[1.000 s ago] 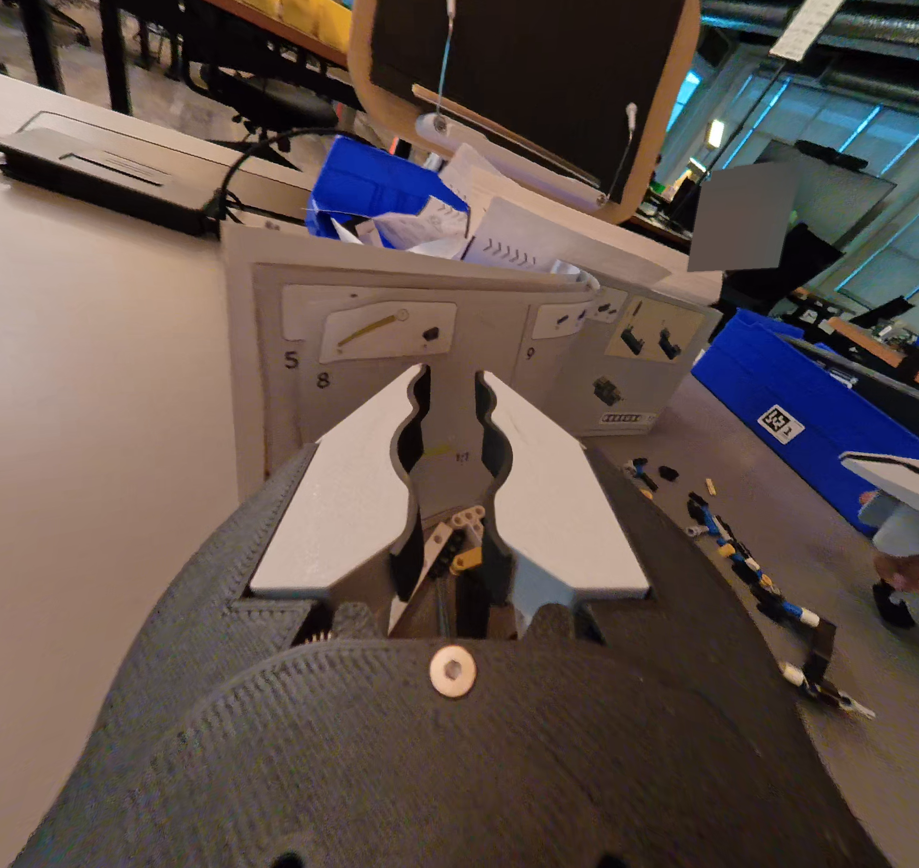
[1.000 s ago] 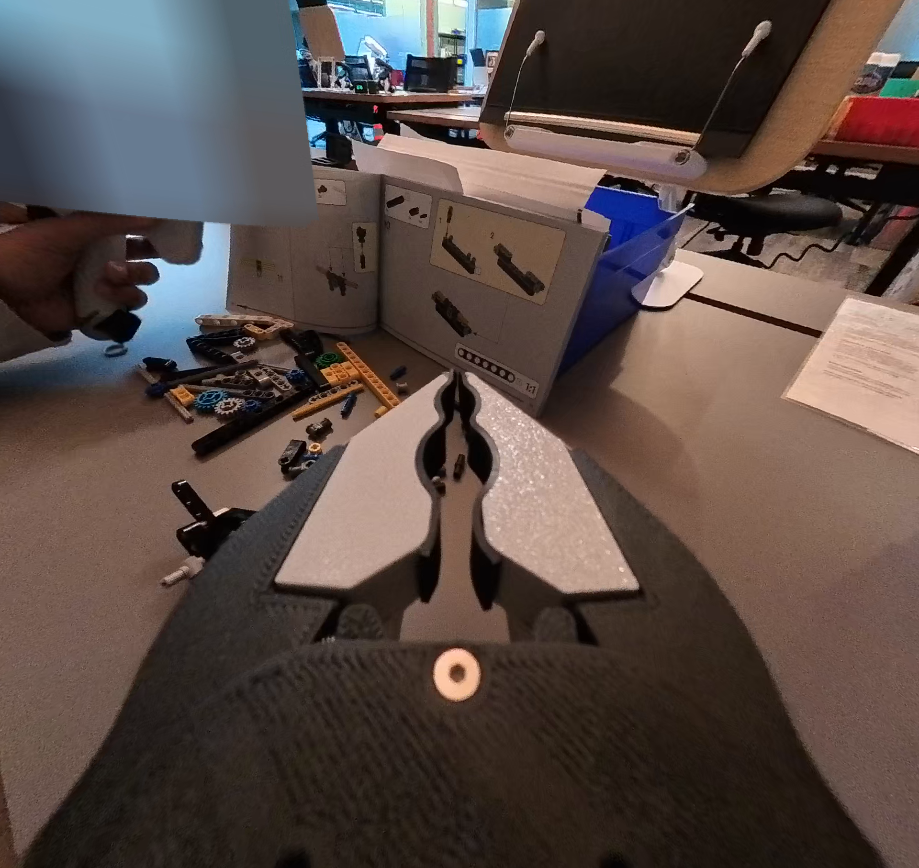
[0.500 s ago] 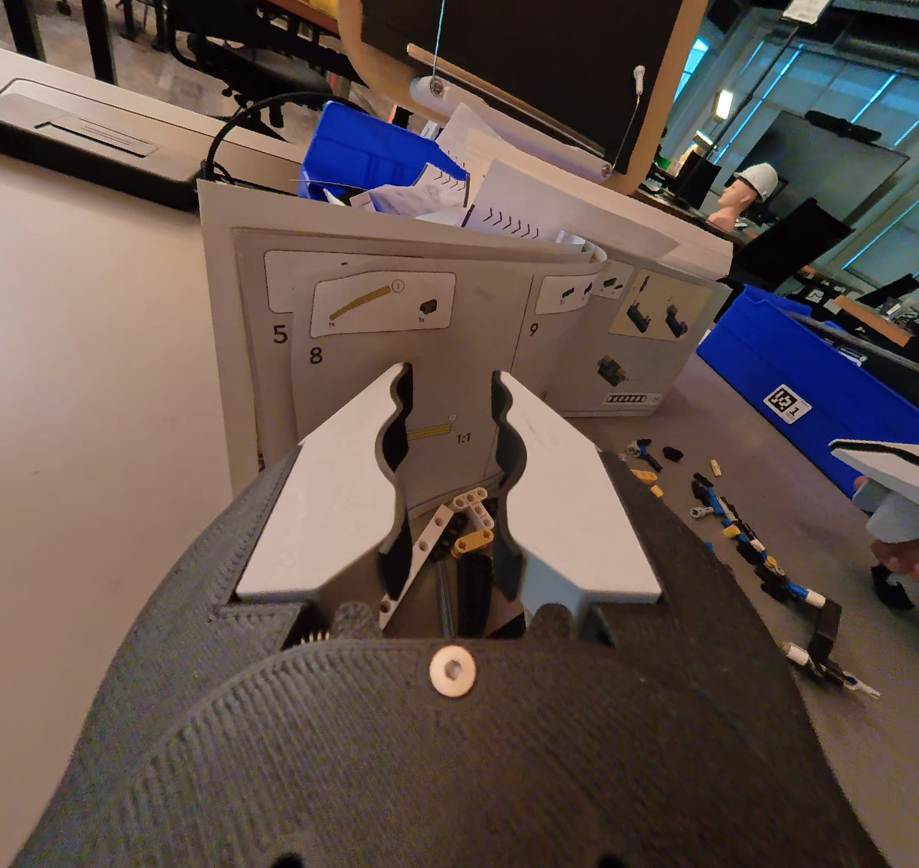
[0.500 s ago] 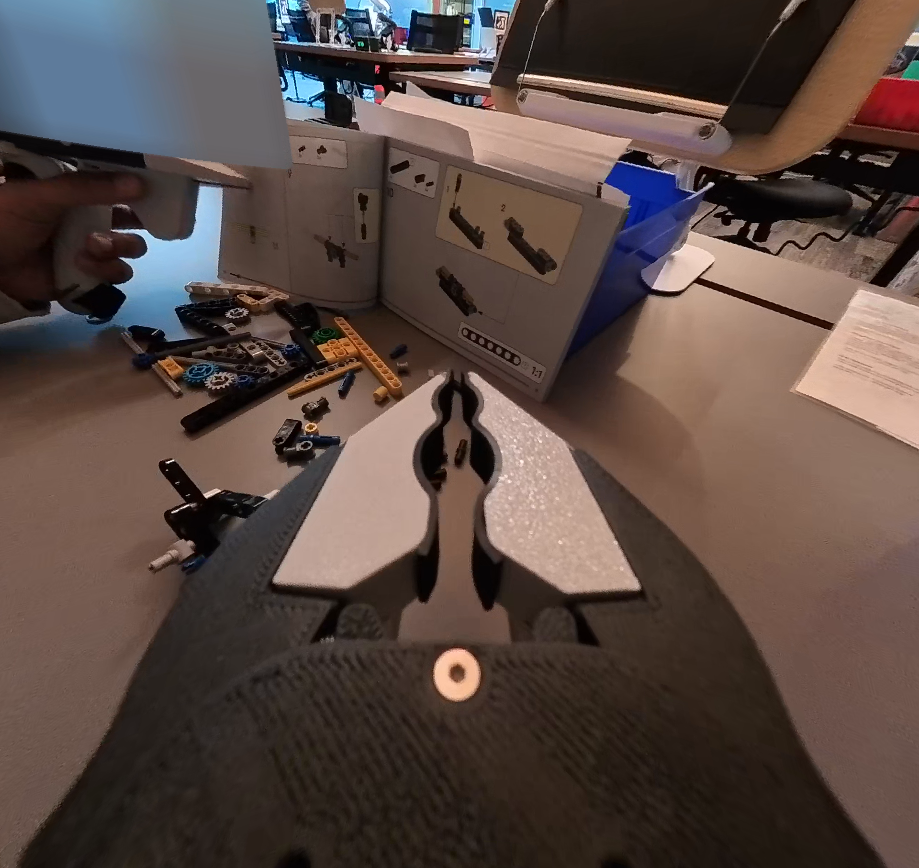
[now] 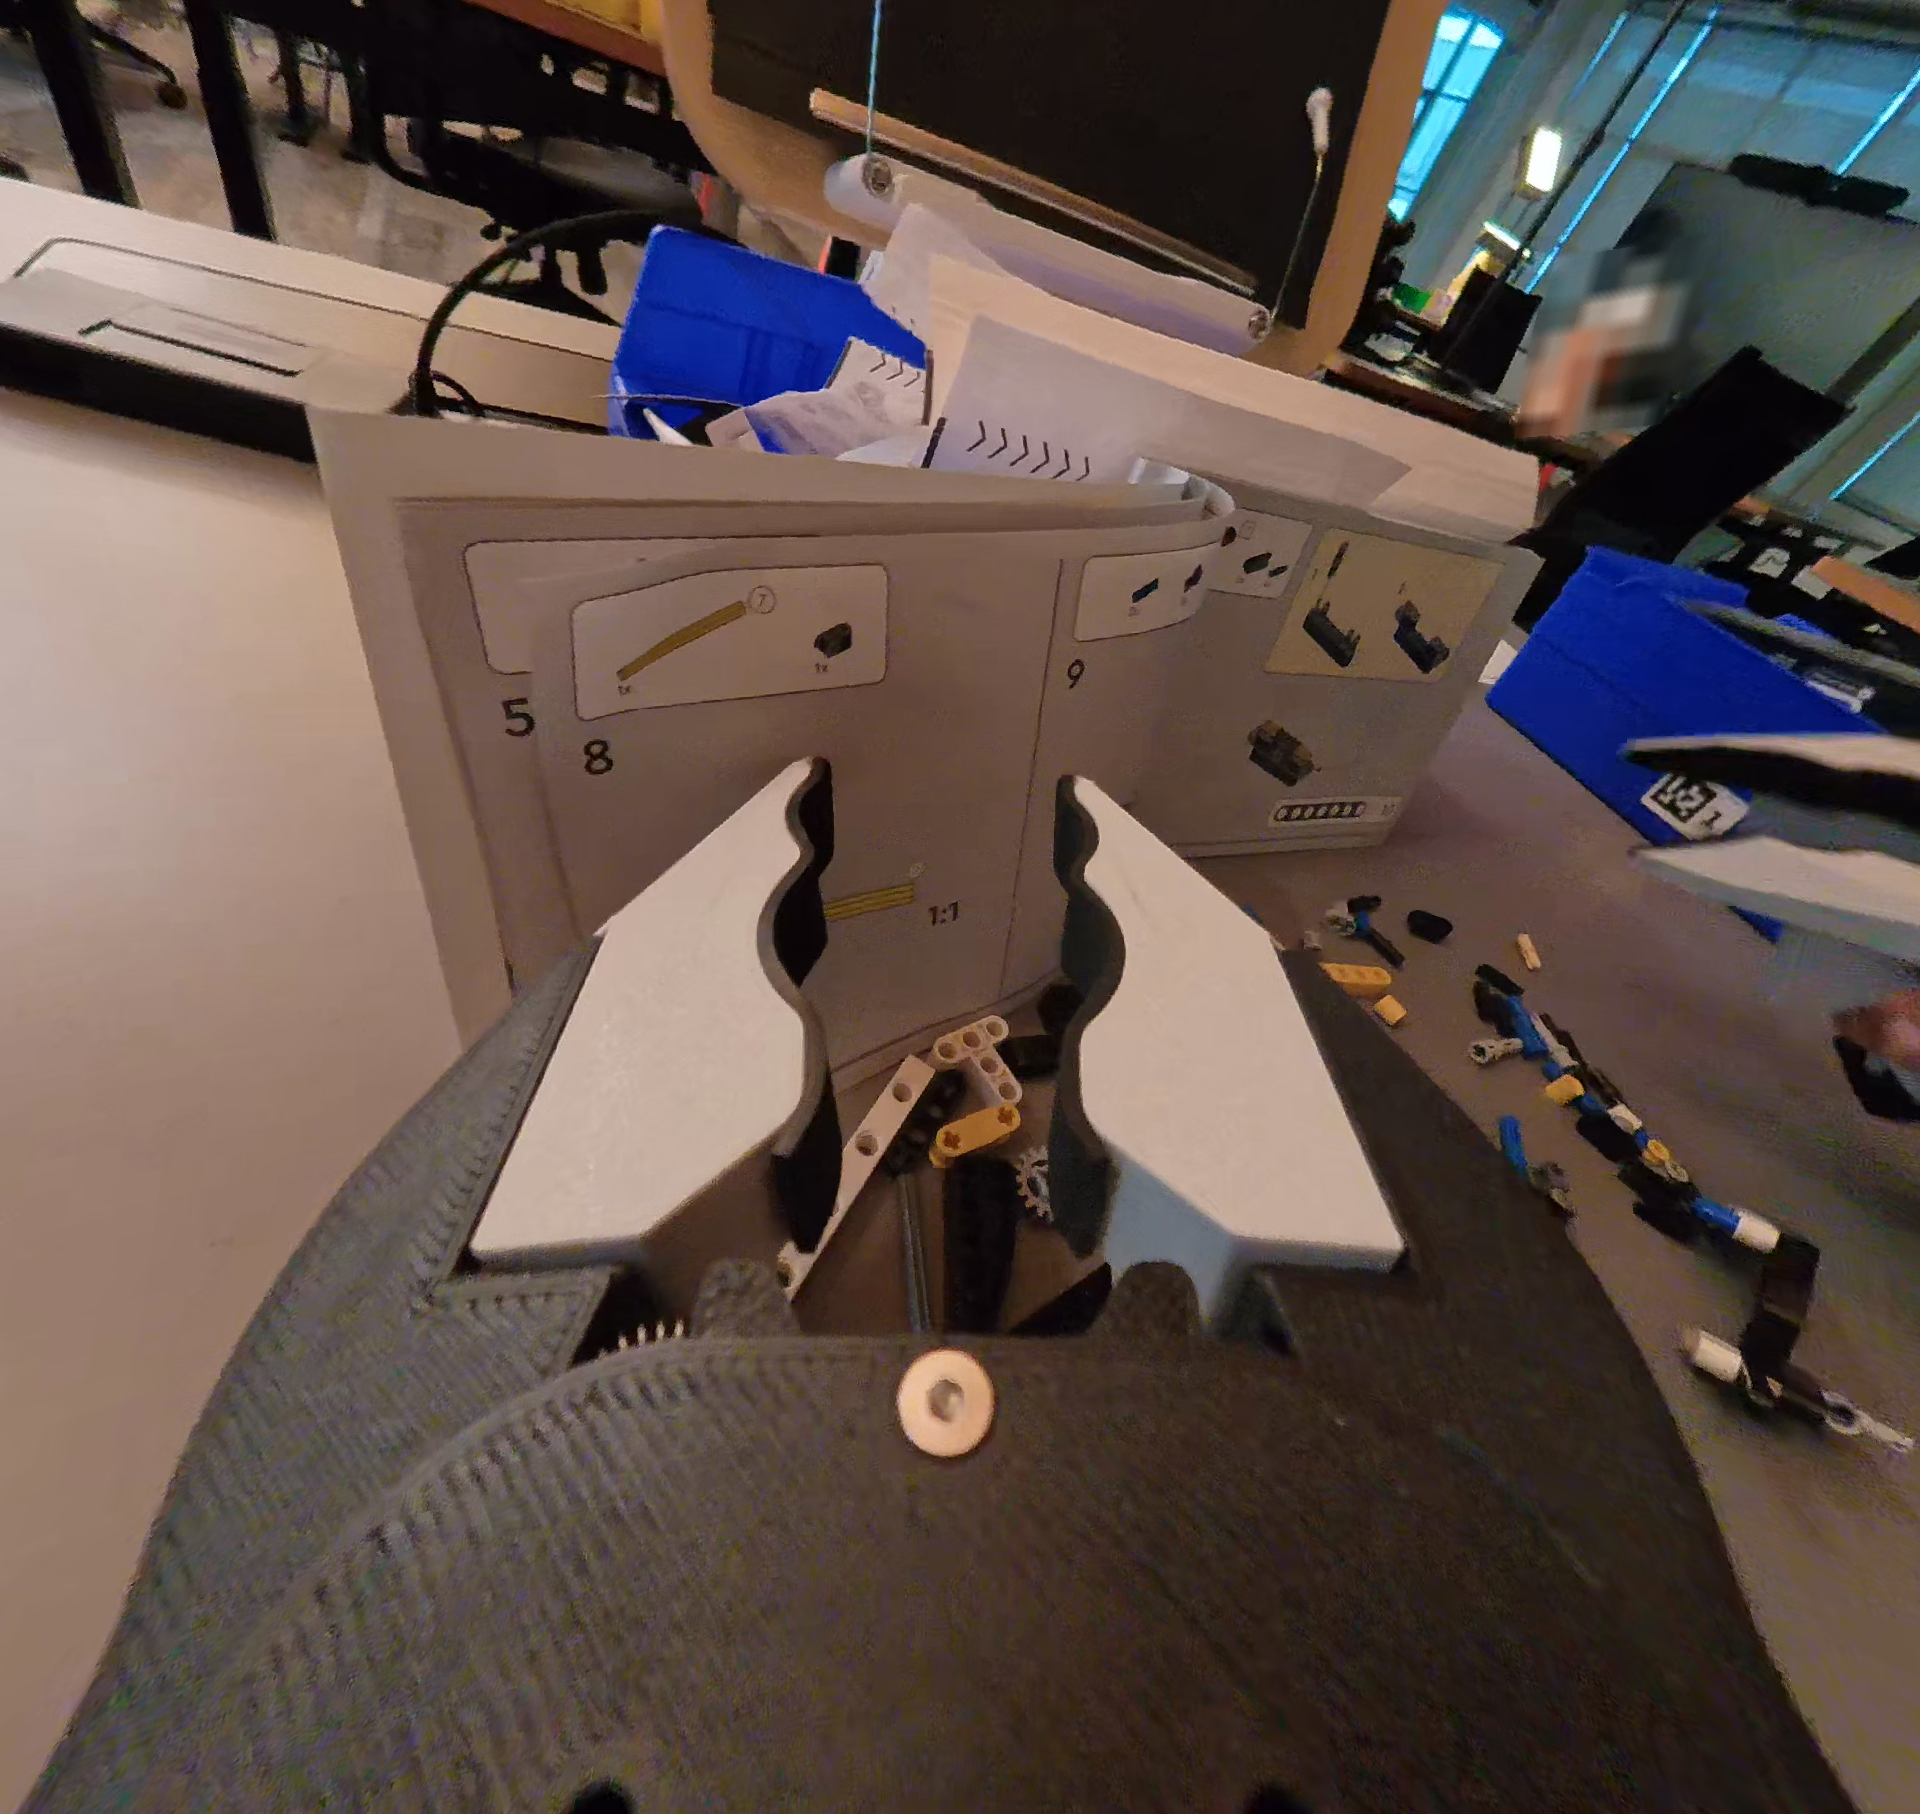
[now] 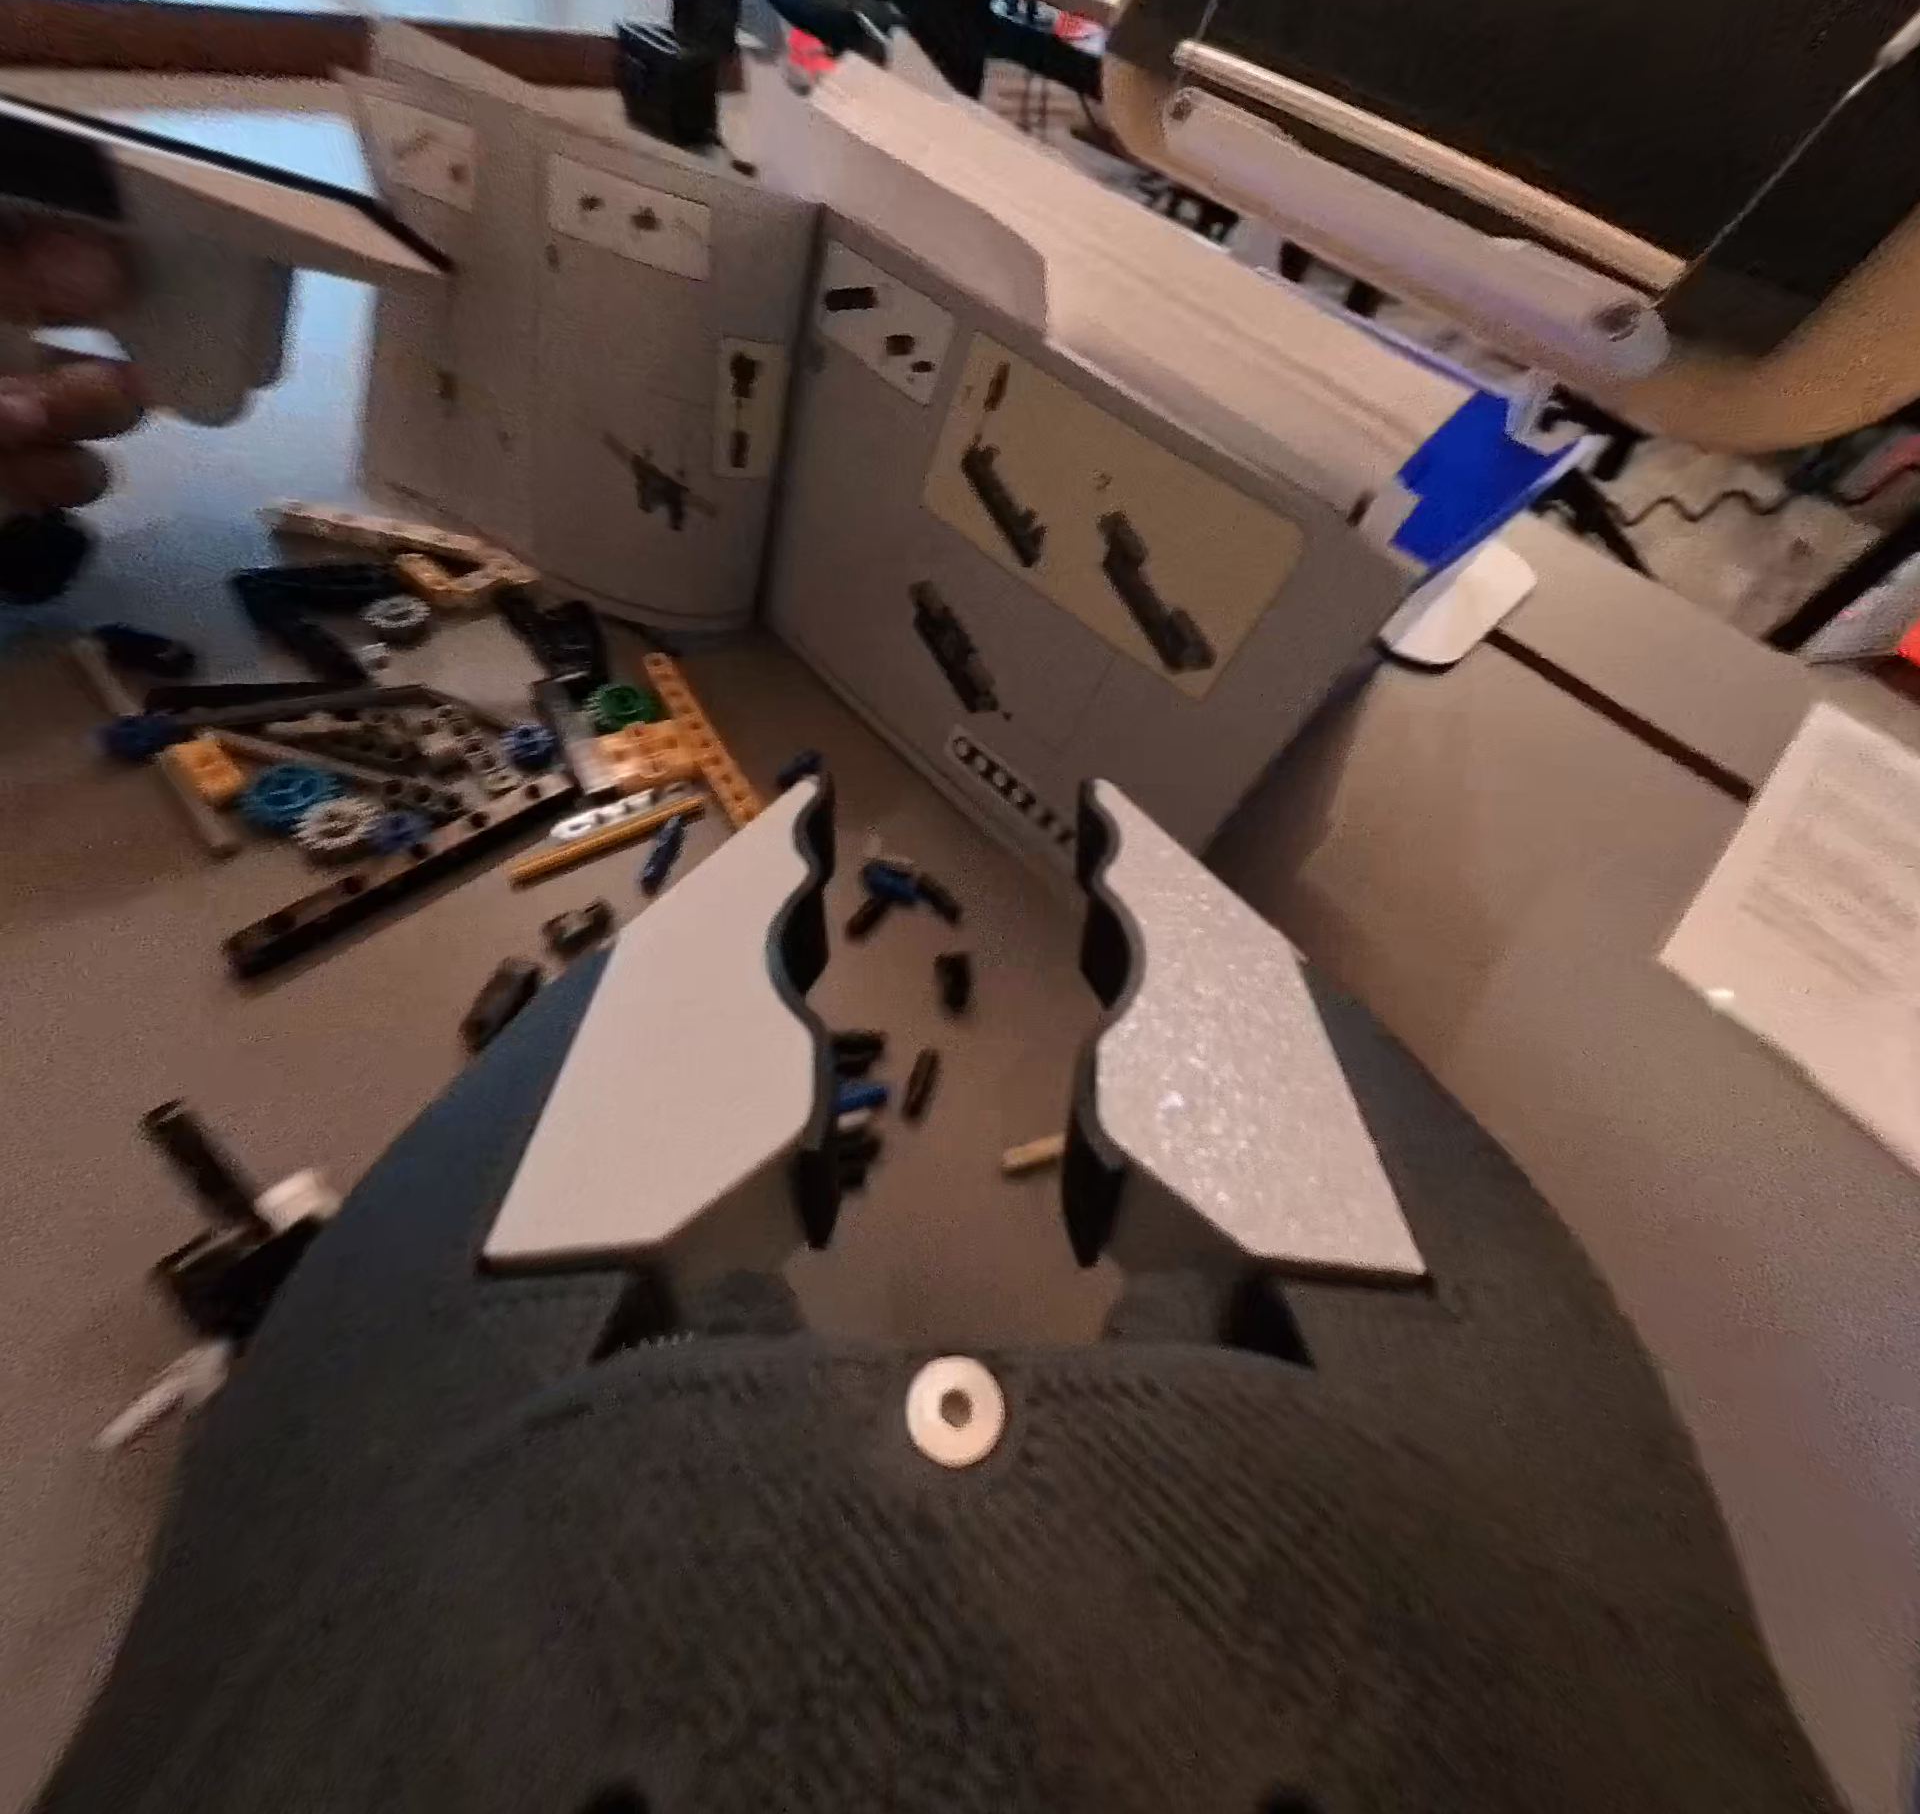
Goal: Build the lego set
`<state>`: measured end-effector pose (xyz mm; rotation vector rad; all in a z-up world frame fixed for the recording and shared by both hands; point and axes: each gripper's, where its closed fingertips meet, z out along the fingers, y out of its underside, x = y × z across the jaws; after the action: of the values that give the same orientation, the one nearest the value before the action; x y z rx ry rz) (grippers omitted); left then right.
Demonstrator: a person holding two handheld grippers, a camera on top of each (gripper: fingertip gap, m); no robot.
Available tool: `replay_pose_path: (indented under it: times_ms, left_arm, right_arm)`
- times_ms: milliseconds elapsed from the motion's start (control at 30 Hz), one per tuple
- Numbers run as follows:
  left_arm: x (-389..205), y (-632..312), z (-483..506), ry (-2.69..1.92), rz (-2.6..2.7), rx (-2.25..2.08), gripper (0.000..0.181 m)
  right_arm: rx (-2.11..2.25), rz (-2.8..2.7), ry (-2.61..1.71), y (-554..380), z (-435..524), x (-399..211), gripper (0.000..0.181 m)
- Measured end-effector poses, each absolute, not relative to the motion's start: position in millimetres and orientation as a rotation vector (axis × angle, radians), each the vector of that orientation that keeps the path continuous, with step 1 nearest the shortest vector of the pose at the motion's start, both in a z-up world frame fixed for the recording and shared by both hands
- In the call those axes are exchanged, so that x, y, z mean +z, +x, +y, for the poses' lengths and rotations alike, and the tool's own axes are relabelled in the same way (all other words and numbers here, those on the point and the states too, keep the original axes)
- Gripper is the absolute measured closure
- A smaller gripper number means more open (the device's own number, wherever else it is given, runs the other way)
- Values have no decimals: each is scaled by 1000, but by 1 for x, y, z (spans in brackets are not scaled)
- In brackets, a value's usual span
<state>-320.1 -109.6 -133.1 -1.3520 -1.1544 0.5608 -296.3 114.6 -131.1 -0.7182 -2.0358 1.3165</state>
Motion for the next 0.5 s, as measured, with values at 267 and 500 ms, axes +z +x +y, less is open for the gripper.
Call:
replay_pose_path:
  times_ms: [267, 500]
  left_arm:
    - [-129, -315, -97, -1402, -1089, 615, 139]
    - [-131, -315, -82, -1447, -1032, 610, 137]
  right_arm:
    - [1259, -2077, -1093, -370, 134, -169, 105]
    - [1389, -2181, -1150, -370, 133, -182, 162]
